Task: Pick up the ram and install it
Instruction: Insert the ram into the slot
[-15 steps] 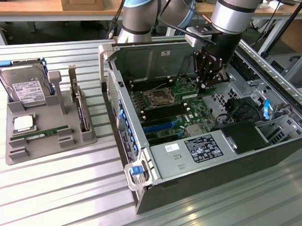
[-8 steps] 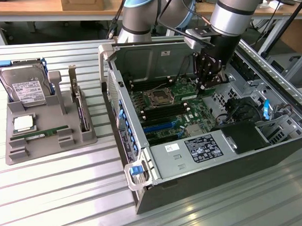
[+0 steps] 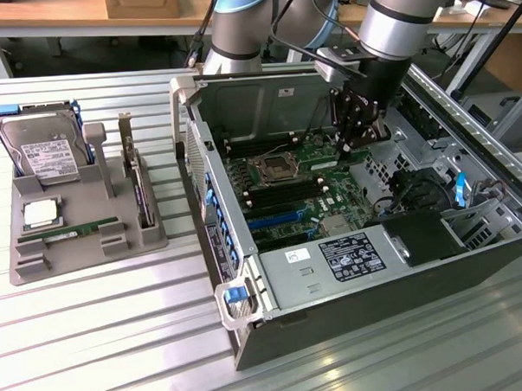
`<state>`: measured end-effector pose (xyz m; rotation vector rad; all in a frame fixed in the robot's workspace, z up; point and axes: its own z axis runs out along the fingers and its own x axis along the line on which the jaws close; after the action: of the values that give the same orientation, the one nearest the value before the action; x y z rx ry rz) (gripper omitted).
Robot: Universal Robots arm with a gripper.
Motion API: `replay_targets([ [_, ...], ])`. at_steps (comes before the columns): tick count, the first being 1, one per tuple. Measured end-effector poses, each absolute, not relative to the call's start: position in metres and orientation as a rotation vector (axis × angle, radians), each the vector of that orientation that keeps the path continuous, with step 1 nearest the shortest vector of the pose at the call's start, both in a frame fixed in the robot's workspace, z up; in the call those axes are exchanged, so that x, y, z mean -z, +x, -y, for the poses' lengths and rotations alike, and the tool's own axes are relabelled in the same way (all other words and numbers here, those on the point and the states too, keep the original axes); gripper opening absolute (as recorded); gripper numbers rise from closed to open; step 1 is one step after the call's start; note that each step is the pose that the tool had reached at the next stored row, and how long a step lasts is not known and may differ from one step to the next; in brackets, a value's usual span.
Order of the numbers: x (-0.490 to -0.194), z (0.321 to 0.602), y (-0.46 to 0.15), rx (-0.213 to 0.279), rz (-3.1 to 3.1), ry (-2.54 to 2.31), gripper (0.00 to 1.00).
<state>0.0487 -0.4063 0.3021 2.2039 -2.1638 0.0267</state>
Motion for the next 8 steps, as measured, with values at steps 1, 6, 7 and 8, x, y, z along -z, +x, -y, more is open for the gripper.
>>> replay_targets([
  [1,-0.302,0.4045,0.0487,-0.027,2.164,2.204,0.12],
  [6,-0.3009,0.398,0.0461,-0.026,2.164,2.204,0.12],
  [7,-0.3006,0.3978,0.0453,-0.026,2.164,2.204,0.12],
  [8,-0.3002,0.3975,0.0449,-0.027,2.164,2.204,0.12],
])
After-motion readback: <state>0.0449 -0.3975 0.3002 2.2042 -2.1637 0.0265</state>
